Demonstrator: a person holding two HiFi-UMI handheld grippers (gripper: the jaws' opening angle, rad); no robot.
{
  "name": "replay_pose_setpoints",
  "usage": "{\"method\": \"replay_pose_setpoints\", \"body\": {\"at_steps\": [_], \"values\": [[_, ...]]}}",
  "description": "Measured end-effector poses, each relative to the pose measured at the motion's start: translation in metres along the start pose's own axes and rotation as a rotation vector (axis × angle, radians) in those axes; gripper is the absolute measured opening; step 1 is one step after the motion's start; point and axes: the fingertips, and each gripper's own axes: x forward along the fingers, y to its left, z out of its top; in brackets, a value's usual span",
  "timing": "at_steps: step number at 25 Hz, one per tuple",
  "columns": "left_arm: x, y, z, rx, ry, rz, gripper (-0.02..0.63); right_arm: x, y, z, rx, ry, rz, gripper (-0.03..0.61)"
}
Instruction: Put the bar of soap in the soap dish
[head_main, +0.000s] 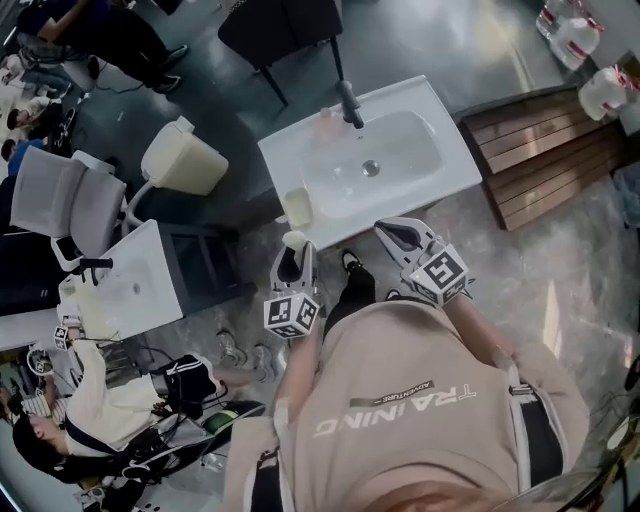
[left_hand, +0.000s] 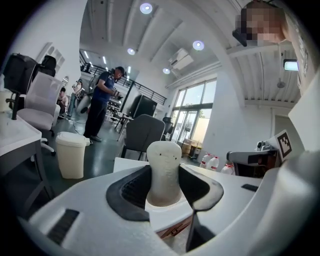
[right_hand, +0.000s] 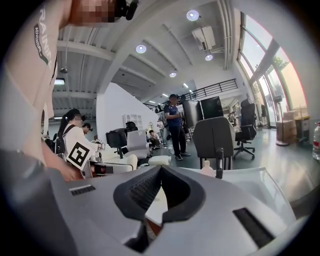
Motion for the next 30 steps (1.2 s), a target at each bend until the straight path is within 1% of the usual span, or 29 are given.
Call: {"method": "replay_pose_setpoints", "body": {"at_steps": [6,10,13,18,25,27,30], "values": [[0.048,0.033,0.014,-0.011,0.025,-0.044,0.175,0.053,-0.031,0.026,-0.042,0.027,-0.038,0.012],[0.074,0.051,0.014,-0.005,0.061,-0.077,0.175,0.088,-0.042,0.034,-0.038,0.029,-0.046,0.012],[0.090,0.064,0.009,-0.011,0.102,-0.078,0.175,0.109,-0.041,0.035,-0.017,0.043,-0.030,0.012],[0.106,0.087,-0.004,-0.062,0.160,-0.033,0.175,0.135,-0.051,0.030,-0.001,0.072,0.002,0.012],[0.129,0.100,-0.049,-0.135,0.305,0.055,0.175,0.152,-0.085,0.018,0.023,0.101,0.066,0.012],[0.134,0.106,-0.057,-0.135,0.343,0.085,0.175,0.156,-0.092,0.015,0.027,0.106,0.081,0.012],[0.137,0.111,-0.069,-0.106,0.416,0.129,0.175,0.159,-0.102,0.013,0.043,0.115,0.100,0.012]]}}
